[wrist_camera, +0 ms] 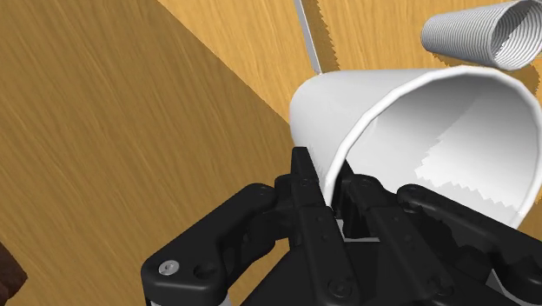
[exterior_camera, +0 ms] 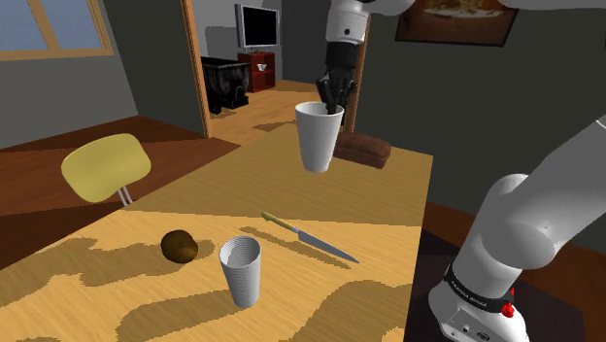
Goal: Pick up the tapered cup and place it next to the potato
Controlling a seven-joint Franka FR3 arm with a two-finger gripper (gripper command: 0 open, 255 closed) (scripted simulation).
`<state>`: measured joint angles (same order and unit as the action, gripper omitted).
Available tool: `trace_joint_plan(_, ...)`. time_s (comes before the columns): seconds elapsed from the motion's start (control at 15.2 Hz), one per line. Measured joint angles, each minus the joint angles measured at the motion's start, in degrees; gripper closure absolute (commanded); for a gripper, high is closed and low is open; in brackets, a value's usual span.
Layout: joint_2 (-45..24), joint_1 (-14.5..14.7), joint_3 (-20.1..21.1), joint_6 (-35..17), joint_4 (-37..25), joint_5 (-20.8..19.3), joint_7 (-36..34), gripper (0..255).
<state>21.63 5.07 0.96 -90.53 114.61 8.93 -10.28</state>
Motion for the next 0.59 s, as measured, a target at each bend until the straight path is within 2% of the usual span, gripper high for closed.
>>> trace_joint_plan(0.59, -8.66, 4.21, 8.07, -2.45, -8.2, 1.97, -11.77, 255)
